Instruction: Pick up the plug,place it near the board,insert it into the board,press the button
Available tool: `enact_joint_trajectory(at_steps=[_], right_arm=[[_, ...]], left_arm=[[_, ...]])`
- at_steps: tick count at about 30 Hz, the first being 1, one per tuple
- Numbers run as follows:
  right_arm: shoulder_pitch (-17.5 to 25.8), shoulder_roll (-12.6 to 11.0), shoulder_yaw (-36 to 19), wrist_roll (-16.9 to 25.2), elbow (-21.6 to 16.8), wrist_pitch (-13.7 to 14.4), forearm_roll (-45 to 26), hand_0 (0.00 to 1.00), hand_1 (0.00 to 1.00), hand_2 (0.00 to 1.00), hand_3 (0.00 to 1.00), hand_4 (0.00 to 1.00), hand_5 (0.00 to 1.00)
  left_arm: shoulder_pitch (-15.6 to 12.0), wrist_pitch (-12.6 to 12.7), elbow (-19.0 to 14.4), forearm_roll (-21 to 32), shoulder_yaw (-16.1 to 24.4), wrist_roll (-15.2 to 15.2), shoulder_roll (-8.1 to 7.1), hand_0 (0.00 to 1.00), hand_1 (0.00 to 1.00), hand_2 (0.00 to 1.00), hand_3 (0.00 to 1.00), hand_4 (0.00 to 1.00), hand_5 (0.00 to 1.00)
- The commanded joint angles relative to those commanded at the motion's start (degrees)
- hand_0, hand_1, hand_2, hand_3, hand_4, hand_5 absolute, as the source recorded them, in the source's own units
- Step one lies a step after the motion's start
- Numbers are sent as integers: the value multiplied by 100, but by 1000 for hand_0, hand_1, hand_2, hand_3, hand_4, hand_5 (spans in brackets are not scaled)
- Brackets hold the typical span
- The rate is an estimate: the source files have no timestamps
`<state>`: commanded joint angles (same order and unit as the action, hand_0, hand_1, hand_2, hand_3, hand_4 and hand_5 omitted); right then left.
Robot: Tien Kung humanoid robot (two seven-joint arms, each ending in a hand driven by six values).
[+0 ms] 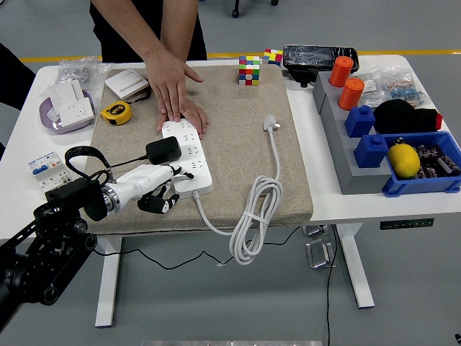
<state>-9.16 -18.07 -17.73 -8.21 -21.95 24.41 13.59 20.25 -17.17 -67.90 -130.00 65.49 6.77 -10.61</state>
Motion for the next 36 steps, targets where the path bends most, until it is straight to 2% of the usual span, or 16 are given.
enact_joint_trajectory(at_steps=[16,21,27,32,33,36], right_arm=[[9,-10,24,-2,0,1,-7,857,779,770,785,998,968],[4,-4,20,-3,-5,3,2,857,779,770,785,998,968],[5,-3,15,-4,-1,12,3,857,779,767,785,998,968],[23,9,0,-7,-1,9,10,857,779,767,785,998,968],[26,12,-1,-7,0,8,9,857,779,766,785,998,969],[33,18,-4,-8,0,6,7,857,779,766,785,998,969]], left_arm=[[-50,-20,112,0,-158,-32,-26,120,2,115,844,447,2],[-79,19,42,0,-74,-25,-19,120,2,115,843,447,2],[-215,1,-420,0,222,-42,11,142,11,132,836,439,2],[-471,338,-1073,0,658,-19,199,142,11,132,836,439,2],[-513,463,-1211,0,729,-26,247,244,167,327,648,656,224],[-580,765,-1510,0,872,-31,363,244,167,327,648,656,224]])
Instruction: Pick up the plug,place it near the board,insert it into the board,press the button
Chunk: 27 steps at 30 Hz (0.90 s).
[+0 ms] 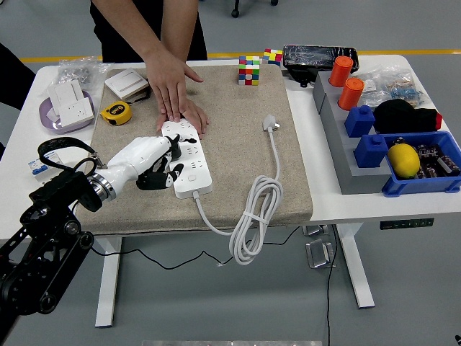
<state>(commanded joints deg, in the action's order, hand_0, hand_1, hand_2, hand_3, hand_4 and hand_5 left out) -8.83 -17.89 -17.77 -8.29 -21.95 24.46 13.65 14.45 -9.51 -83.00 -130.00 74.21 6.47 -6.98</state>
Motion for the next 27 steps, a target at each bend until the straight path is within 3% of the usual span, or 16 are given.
enact_joint_trajectory(at_steps=[2,3,5,8,9,14,15,19,20,21,25,26,27], right_arm=[[2,3,-4,0,0,-4,0,857,779,766,785,998,969],[2,6,-8,0,-1,-4,0,857,779,766,785,998,969],[1,9,-12,1,-1,-6,0,857,779,766,785,998,969],[-10,15,-20,2,-2,-6,1,857,779,766,785,998,969],[-11,16,-20,2,-2,-6,0,853,778,763,785,998,969],[2,29,-14,3,1,-8,-14,853,778,763,785,998,969],[7,33,-11,2,2,-8,-18,853,778,763,784,998,969],[2,35,7,5,3,-4,-32,853,778,763,784,998,969],[-2,35,8,7,1,0,-33,853,778,763,784,998,969],[-8,34,5,10,-3,10,-34,850,777,759,791,998,969],[-33,26,18,18,-6,28,-47,850,777,759,791,998,969],[-38,25,19,17,-6,24,-46,850,777,759,791,998,969],[-42,24,24,16,-5,20,-50,849,776,761,790,998,969]], left_arm=[[3,138,-151,0,61,-62,56,244,167,327,648,656,224],[22,146,-202,131,92,-112,77,445,547,551,572,820,251],[68,104,-259,591,144,-227,105,445,547,551,572,820,251],[189,-173,-259,1336,253,-535,134,445,547,551,572,820,251],[205,-209,-254,1541,265,-574,136,721,813,815,827,950,322],[414,-580,-27,2733,398,-1000,167,721,813,815,827,950,322],[497,-731,108,3068,430,-1090,176,966,998,990,972,998,415],[741,-859,586,3962,436,-1141,179,966,998,990,972,998,415],[793,-835,723,4185,427,-1126,176,966,998,990,972,998,415],[852,-759,876,4409,404,-1081,169,998,998,998,998,998,304],[1146,-618,1558,5397,303,-829,162,998,998,998,998,998,304],[1249,-586,1752,5326,262,-741,163,998,998,998,998,998,304],[1343,-537,1971,5116,220,-638,163,998,998,998,998,998,218]])
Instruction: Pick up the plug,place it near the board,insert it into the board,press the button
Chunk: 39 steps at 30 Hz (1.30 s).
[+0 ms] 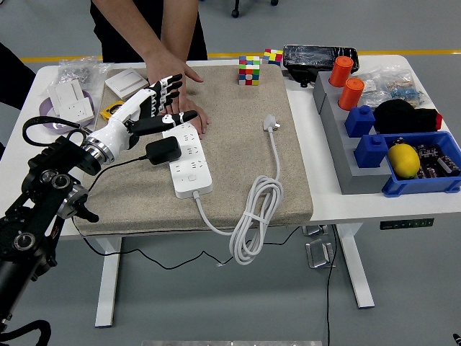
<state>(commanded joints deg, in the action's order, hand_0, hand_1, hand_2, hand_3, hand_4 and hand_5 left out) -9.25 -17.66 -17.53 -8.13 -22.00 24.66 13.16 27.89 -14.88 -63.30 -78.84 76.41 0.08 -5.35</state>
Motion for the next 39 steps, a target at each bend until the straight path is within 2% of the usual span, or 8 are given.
enact_joint_trajectory(at_steps=[6,11,12,19,25,35,36,39], right_arm=[[-12,-18,14,-1,0,-3,-8,848,775,759,788,998,970],[-2,-23,46,-8,2,-6,-13,848,775,759,788,998,970],[-1,-23,49,-8,1,-8,-13,848,774,759,788,998,971],[-9,-32,65,-10,-5,-13,-5,848,775,757,787,998,970],[-17,-39,67,-9,-10,-15,7,847,774,757,788,998,969],[-6,-38,87,-12,-5,-16,-11,847,774,756,788,998,968],[-6,-37,84,-12,-5,-16,-10,846,772,756,789,998,967],[-12,-39,73,-11,-7,-14,-3,846,772,756,789,998,967]], left_arm=[[277,340,765,-1339,-189,561,-16,964,966,959,998,998,175],[359,599,1048,-2554,-296,872,-37,964,966,959,998,998,175],[366,644,1078,-2815,-312,909,-38,913,904,873,968,998,162],[448,831,1400,-4197,-424,1071,-28,866,863,821,931,998,146],[515,1036,1744,-4656,-450,1133,30,826,838,774,886,998,141],[590,1277,2125,-4887,-344,1138,82,774,802,744,844,998,147],[592,1296,2139,-4886,-340,1137,85,742,768,650,751,930,221],[604,1344,2189,-4894,-325,1128,94,742,768,650,751,930,221]])
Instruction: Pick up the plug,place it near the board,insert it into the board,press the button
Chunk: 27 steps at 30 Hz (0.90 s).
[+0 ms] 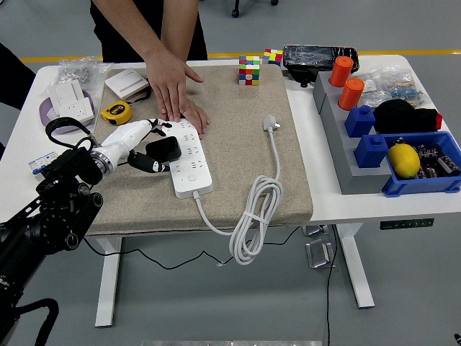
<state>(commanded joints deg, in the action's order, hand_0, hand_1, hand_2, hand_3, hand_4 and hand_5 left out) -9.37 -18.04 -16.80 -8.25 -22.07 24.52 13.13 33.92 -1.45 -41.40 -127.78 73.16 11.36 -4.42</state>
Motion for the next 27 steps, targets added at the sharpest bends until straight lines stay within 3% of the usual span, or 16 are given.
enact_joint_trajectory(at_steps=[2,3,8,9,14,15,26,27], right_arm=[[-5,-2,-9,1,-2,2,6,846,772,756,789,998,967],[-7,-2,-11,2,-2,2,7,845,772,756,789,998,966],[-11,-1,-9,1,-3,4,10,845,772,756,789,998,966],[-11,-1,-10,1,-3,4,10,845,772,756,789,998,962],[-15,-3,-3,-1,-1,5,6,845,772,756,789,998,962],[-15,-3,-3,-2,0,6,5,846,771,756,790,998,955],[-13,-5,-16,6,0,11,-9,846,771,756,789,998,955],[-13,-6,-17,7,0,11,-11,844,771,756,790,998,957]], left_arm=[[10,23,35,-9,9,-6,3,742,768,650,751,930,221],[14,28,49,-13,14,-9,4,711,741,603,593,890,309],[40,47,129,-41,36,-21,7,711,741,603,593,890,309],[43,44,138,-41,38,-23,7,700,723,575,545,853,391],[64,36,184,-40,44,-45,14,700,723,575,545,853,391],[66,40,187,-47,37,-48,13,668,700,556,529,828,471],[55,87,230,-222,-28,-26,10,652,679,538,515,803,455],[54,97,232,-222,-34,-21,7,647,679,533,513,790,397]])
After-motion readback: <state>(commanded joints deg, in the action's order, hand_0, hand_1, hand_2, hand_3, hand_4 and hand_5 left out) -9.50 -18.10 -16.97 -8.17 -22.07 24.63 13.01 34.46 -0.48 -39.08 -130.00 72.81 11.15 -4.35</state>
